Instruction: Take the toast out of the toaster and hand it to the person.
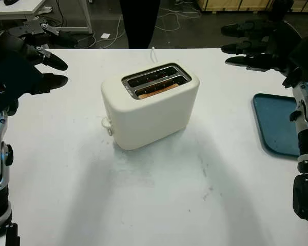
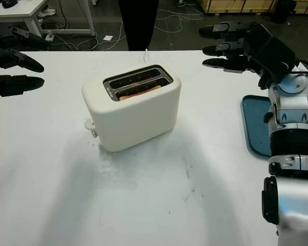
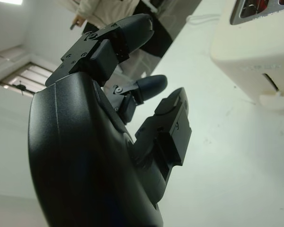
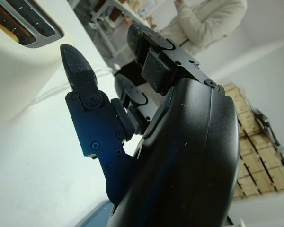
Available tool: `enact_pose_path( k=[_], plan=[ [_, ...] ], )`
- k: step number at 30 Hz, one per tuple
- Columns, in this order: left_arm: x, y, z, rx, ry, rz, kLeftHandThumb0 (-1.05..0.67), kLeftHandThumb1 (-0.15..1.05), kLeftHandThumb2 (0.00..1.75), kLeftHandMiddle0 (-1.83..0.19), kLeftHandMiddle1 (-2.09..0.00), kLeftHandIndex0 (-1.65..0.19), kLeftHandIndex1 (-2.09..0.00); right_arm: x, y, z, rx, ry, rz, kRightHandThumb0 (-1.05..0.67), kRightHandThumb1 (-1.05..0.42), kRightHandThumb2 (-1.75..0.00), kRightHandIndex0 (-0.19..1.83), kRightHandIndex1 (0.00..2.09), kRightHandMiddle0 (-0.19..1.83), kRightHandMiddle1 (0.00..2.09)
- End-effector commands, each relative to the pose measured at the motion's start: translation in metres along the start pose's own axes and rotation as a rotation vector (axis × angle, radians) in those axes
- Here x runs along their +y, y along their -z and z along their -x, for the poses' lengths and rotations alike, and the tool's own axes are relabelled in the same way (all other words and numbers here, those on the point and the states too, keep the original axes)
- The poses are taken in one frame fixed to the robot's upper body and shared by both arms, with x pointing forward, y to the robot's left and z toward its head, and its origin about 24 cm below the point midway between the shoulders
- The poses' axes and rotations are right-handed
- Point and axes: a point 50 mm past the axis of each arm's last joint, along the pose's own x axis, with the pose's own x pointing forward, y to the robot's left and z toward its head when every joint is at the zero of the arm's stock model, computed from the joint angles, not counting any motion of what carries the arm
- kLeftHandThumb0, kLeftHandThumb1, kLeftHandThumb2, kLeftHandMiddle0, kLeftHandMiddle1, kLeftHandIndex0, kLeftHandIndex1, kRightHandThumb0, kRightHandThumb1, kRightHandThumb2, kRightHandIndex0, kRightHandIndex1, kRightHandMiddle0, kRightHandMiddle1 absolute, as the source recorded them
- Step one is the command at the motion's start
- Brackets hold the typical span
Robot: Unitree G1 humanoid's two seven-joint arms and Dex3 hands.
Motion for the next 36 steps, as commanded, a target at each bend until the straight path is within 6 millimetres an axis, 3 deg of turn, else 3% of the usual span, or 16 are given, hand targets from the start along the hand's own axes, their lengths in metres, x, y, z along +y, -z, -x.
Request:
enact_pose_path(
  k=[1,11,20,36],
  plan=[
    [0.0,-0.002,0.0,-0.002,0.007,-0.008,0.47,0.89,0.01,-0.58,-1.18,-0.56,-0.87,0.003,0.005,0.002,0.01,-0.008,-0.027,-0.38,-0.73,0.0,0.85,0.02,0.78,0.01],
    [-0.011,0.001,-0.009,-0.011,0.042,0.005,0.51,0.9,0.01,-0.59,-1.24,-0.56,-0.92,0.009,0.018,0.011,0.029,-0.007,-0.018,-0.45,-0.76,-0.01,0.87,0.03,0.78,0.0],
    [-0.014,0.004,-0.005,-0.015,0.036,0.017,0.51,0.92,0.04,-0.52,-1.37,-0.47,-1.06,0.015,0.029,0.02,0.042,0.012,-0.076,-0.45,-0.78,-0.01,0.87,0.02,0.78,0.0],
    [-0.019,0.01,-0.002,0.001,0.041,0.013,0.46,0.91,0.05,-0.47,-1.37,-0.4,-1.09,0.017,0.032,0.021,0.032,0.01,-0.1,-0.48,-0.78,0.0,0.88,0.02,0.78,0.01]
  ],
)
